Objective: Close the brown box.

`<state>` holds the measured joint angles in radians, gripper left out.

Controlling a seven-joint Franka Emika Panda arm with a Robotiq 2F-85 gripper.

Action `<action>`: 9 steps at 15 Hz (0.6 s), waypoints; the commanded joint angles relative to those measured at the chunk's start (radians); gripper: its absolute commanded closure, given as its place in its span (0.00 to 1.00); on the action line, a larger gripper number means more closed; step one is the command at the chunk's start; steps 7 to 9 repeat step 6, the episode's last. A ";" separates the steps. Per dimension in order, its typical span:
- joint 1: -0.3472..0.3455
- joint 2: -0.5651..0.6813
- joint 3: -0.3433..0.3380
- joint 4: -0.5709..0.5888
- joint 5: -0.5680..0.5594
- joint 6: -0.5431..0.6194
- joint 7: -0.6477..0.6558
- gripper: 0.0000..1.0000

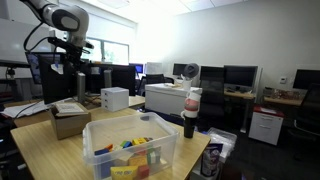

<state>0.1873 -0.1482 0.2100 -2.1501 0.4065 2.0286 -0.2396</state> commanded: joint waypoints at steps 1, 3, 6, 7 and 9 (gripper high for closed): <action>0.012 -0.024 -0.024 0.052 -0.023 -0.083 -0.032 0.03; 0.013 -0.011 -0.018 0.040 -0.010 -0.039 -0.002 0.13; 0.013 -0.007 -0.019 0.041 -0.010 -0.038 -0.002 0.00; 0.013 -0.007 -0.019 0.041 -0.010 -0.038 -0.002 0.00; 0.013 -0.007 -0.019 0.041 -0.010 -0.038 -0.002 0.00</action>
